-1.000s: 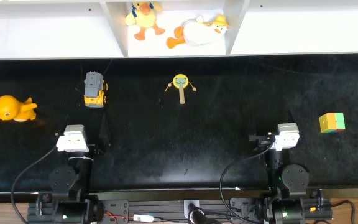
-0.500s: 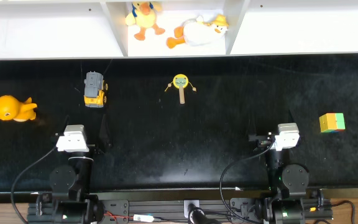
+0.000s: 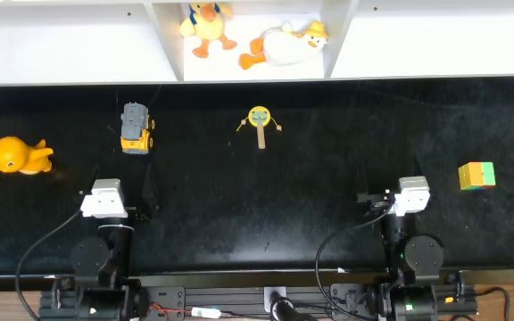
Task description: Store Toys
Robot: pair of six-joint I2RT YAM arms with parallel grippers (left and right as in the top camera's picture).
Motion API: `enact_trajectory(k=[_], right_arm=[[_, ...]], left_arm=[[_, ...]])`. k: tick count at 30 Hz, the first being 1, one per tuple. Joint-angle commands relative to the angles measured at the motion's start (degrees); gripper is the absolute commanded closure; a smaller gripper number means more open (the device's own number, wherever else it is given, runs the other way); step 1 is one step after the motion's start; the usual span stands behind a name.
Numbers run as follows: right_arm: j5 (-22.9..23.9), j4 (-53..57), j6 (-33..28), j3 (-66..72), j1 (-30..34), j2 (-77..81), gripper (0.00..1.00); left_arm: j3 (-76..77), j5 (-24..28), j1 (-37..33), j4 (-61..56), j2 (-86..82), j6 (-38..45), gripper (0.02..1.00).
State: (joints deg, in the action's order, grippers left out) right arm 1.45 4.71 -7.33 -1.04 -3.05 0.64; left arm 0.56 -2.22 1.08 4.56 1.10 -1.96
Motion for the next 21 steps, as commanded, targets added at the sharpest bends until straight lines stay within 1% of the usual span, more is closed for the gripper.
enact_trajectory(k=[1, 3, 5, 6, 10, 12, 14, 16, 17, 19, 21], right_arm=[[-0.4, -0.3, 0.0, 0.8, -0.3, -0.4, 0.007], [-0.4, -0.3, 0.0, 0.8, -0.3, -0.4, 0.007], [-0.4, -0.3, 0.0, 0.8, -0.3, -0.4, 0.007], [-0.4, -0.3, 0.0, 0.8, -0.3, -0.4, 0.003], [-0.4, -0.3, 0.0, 0.8, -0.3, -0.4, 0.007], [-0.4, -0.3, 0.0, 0.8, -0.3, -0.4, 0.005], [-0.4, -0.3, 0.0, 0.8, -0.3, -0.4, 0.007], [-0.4, -0.3, 0.0, 0.8, -0.3, -0.4, 0.005], [-0.4, -0.3, 0.0, 0.8, -0.3, -0.4, 0.005], [-0.4, -0.3, 0.0, 0.8, -0.3, -0.4, 0.005], [-0.4, -0.3, 0.0, 0.8, -0.3, -0.4, 0.005]], left_arm=[[3.9, -0.3, -1.1, 1.9, 3.7, -4.6, 0.020], [9.2, -0.3, -1.5, 9.1, 8.2, -10.0, 0.020], [14.7, 0.0, -2.5, 16.3, 13.7, -11.5, 0.023], [17.0, 0.5, -3.2, 19.0, 16.3, -10.6, 0.023], [26.1, 7.8, -8.4, 25.2, 28.1, 2.6, 0.023], [29.7, 13.0, -12.3, 25.7, 33.7, 9.2, 0.023], [33.2, 18.5, -16.6, 25.8, 38.8, 14.2, 0.023], [37.3, 25.8, -21.7, 26.7, 44.2, 19.0, 0.023], [40.3, 30.3, -25.4, 28.3, 47.8, 22.5, 0.023], [43.6, 33.6, -29.3, 31.2, 51.1, 26.9, 0.025], [46.2, 34.1, -32.4, 33.9, 53.1, 29.9, 0.023]])
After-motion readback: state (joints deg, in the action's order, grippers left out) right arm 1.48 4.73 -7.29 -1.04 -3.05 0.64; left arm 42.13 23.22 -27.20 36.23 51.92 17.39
